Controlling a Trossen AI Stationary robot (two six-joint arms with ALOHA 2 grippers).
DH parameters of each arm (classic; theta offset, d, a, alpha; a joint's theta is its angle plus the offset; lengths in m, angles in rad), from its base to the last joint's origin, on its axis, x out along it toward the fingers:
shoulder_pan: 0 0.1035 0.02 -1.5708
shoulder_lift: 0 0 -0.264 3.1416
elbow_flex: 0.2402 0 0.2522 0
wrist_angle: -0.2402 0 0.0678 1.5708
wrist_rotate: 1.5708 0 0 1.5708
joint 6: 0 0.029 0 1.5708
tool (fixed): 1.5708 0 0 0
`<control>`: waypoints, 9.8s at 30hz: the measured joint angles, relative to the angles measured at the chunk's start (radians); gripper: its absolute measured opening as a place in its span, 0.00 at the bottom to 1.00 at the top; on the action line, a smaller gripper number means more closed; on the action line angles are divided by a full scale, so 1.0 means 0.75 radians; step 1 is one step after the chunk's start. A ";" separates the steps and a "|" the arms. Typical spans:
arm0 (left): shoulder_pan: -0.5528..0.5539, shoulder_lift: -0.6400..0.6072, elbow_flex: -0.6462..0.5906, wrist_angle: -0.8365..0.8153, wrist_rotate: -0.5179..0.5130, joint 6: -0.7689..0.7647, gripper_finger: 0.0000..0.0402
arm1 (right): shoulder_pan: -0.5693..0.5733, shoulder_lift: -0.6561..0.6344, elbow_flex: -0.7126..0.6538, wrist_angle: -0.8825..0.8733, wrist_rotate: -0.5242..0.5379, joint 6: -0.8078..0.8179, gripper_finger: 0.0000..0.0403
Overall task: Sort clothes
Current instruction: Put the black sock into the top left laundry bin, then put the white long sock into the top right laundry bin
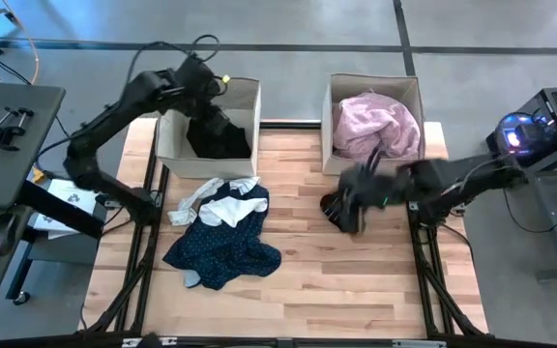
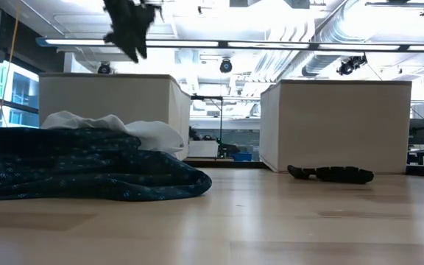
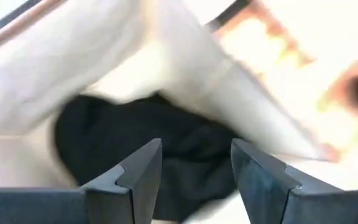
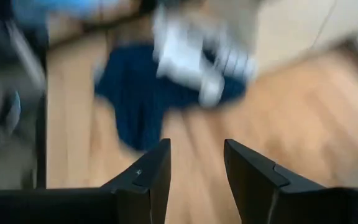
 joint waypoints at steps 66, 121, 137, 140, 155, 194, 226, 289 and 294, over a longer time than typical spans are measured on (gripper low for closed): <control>-0.945 -0.041 -0.874 2.031 0.080 0.123 0.62 | -0.212 0.054 -0.229 0.919 -0.031 -0.209 0.00; -0.738 0.640 -0.371 1.026 0.074 -0.024 0.01 | -0.005 -0.031 0.107 0.382 0.376 -0.133 0.00; -0.688 -0.236 -0.370 0.782 -0.489 -0.028 0.00 | -0.044 -0.031 0.107 0.385 0.496 -0.185 0.00; -0.539 -0.305 -0.369 0.584 -0.541 -0.019 0.00 | -0.062 -0.031 0.107 0.385 0.496 -0.185 0.00; 0.192 -0.150 -0.549 0.367 -0.163 0.086 0.21 | -0.113 -0.031 0.107 0.385 0.477 -0.070 0.00; -1.159 -0.478 -1.150 0.792 -0.052 -0.436 0.44 | -0.201 0.208 0.107 0.390 0.139 -0.380 0.00; -1.148 -0.169 -0.759 0.924 -0.229 -0.021 0.01 | -0.200 0.211 0.107 0.392 0.016 -0.318 0.06; -1.124 -0.123 -0.941 1.875 -0.421 0.094 0.43 | -0.200 0.019 0.107 0.861 -0.281 -0.404 0.00; -1.088 -0.099 -0.939 2.050 -0.447 0.062 0.43 | -0.200 0.022 0.107 0.920 -0.282 -0.401 0.00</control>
